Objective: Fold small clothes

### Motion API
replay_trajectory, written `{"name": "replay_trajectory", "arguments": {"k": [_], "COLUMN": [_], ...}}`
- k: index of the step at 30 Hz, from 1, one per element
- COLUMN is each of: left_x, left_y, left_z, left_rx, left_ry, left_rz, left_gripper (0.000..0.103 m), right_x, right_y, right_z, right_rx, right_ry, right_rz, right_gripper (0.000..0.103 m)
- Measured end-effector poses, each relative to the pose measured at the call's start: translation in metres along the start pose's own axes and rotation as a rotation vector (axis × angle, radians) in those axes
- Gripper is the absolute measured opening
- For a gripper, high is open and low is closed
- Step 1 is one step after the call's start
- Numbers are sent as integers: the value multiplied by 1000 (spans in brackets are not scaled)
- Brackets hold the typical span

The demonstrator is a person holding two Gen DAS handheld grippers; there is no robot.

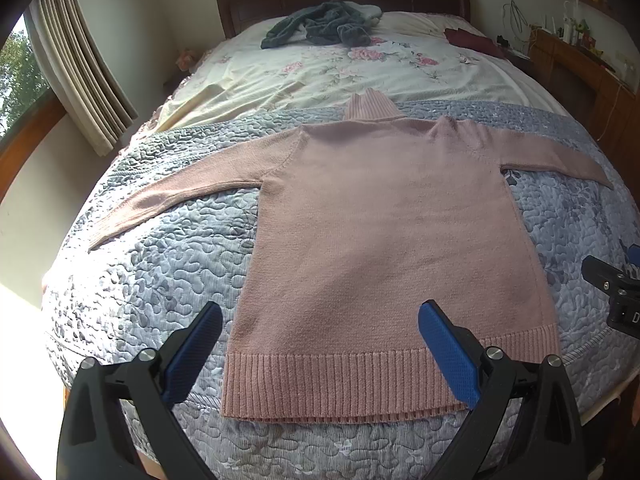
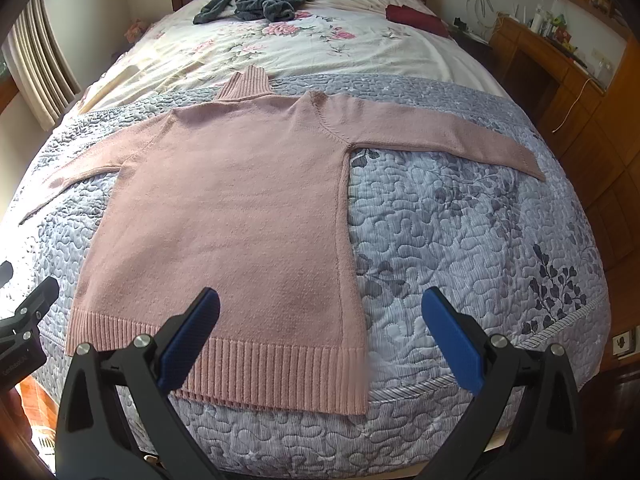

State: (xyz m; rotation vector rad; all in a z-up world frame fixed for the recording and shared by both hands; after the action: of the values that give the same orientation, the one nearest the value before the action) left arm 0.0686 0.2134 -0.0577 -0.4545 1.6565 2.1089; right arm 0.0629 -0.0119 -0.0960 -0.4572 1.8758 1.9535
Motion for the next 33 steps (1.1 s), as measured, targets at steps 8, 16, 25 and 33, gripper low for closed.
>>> {"name": "replay_trajectory", "arguments": {"k": [8,16,25,33], "left_x": [0,-44,-162,-216], "left_y": [-6,-59,-137,-189], "left_z": [-1,-16,-65,-104], "left_rx": [-1,19,74,122], "left_ry": [3,-23,44,83], "left_rz": [6,3,-52,-44], "left_gripper": [99,99,99,99], "right_x": [-4,-64,-183,-213], "right_y": [-3,-49,-164,-248], "right_z": [-3,-79,-315,-423], "right_rx": [-3,-21,219,201], "right_ry": [-2,-96,-348,-541], "right_rz": [-2,14,81,202], "right_gripper": [100,100,100,100]}}
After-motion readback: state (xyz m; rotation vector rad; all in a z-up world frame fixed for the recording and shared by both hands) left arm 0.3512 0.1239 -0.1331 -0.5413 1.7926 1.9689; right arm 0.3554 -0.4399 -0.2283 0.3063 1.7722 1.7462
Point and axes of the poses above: each gripper's, at about its wrist camera, not at the fingertips, and y roughly against the way its jaws point, z to its left, x to its underside, the point moved 8 cm from there along -y, roughly the way its jaws point, and after that the axes turned 9 degrees about -y, right-handed, at the moved point
